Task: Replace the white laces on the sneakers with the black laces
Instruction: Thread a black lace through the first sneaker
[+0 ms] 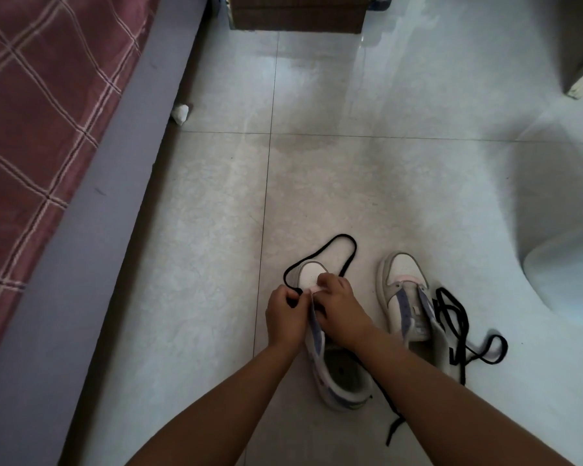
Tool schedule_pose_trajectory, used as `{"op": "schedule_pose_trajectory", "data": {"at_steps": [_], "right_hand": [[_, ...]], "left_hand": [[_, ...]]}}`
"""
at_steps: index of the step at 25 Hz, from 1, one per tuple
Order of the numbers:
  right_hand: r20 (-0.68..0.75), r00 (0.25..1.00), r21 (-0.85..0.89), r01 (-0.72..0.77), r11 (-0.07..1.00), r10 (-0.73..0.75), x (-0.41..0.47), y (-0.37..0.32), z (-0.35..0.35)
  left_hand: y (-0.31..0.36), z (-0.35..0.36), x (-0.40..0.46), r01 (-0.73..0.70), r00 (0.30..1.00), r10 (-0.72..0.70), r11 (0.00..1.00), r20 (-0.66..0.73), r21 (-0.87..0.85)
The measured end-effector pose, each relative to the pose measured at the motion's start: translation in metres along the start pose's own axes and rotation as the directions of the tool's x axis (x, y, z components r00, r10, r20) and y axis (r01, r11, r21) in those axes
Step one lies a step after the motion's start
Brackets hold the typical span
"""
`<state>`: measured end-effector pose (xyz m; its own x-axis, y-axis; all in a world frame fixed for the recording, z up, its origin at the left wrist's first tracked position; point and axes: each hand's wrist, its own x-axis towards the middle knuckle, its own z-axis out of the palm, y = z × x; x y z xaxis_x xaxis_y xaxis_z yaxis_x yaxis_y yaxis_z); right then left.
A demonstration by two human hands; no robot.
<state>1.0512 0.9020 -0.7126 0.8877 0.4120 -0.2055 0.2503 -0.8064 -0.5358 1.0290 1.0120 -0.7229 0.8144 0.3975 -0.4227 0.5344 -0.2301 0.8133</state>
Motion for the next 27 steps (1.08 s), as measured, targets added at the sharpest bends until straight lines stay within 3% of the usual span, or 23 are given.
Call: {"op": "schedule_pose_trajectory", "data": {"at_steps": [3,5,8,11,13,20,22,24,27], "right_hand": [[-0.113,0.982,0.208,-0.128,0.97,0.154,-0.007,-0.008,0.003],[-0.144,0.965,0.254,-0.177,0.951,0.218,-0.009,-0.009,-0.003],[0.045,0.941,0.041,-0.338,0.94,0.336,-0.023,-0.006,-0.012],[0.289,0.851,-0.14,-0.416,0.899,0.439,-0.038,-0.014,-0.014],[0.301,0.819,-0.247,-0.428,0.87,0.488,-0.038,-0.018,-0.016],[0.307,0.715,-0.604,-0.363,0.709,0.628,-0.049,-0.039,-0.021],[0.346,0.693,-0.628,-0.33,0.705,0.633,-0.052,-0.048,-0.022],[0.439,0.714,-0.555,-0.263,0.789,0.546,-0.051,-0.053,-0.033],[0.416,0.785,-0.392,-0.301,0.869,0.459,-0.047,-0.052,-0.061]], "left_hand": [[0.005,-0.004,-0.014,-0.057,0.998,0.057,0.998,0.03,-0.021],[0.003,-0.01,-0.037,-0.097,0.99,0.1,0.995,0.099,-0.039],[-0.016,-0.011,-0.08,-0.227,0.964,0.198,0.96,0.175,0.165],[-0.021,0.0,-0.109,-0.171,0.974,0.092,0.895,0.205,0.412],[-0.015,0.007,-0.12,-0.115,0.986,0.043,0.866,0.158,0.487],[-0.005,0.014,-0.118,-0.065,0.978,-0.078,0.764,0.193,0.642],[-0.006,0.011,-0.11,-0.006,0.984,-0.108,0.774,0.142,0.633],[-0.006,0.004,-0.1,0.019,0.979,-0.134,0.812,0.154,0.584],[0.0,-0.008,-0.086,0.019,0.966,-0.104,0.941,0.235,0.338]]}}
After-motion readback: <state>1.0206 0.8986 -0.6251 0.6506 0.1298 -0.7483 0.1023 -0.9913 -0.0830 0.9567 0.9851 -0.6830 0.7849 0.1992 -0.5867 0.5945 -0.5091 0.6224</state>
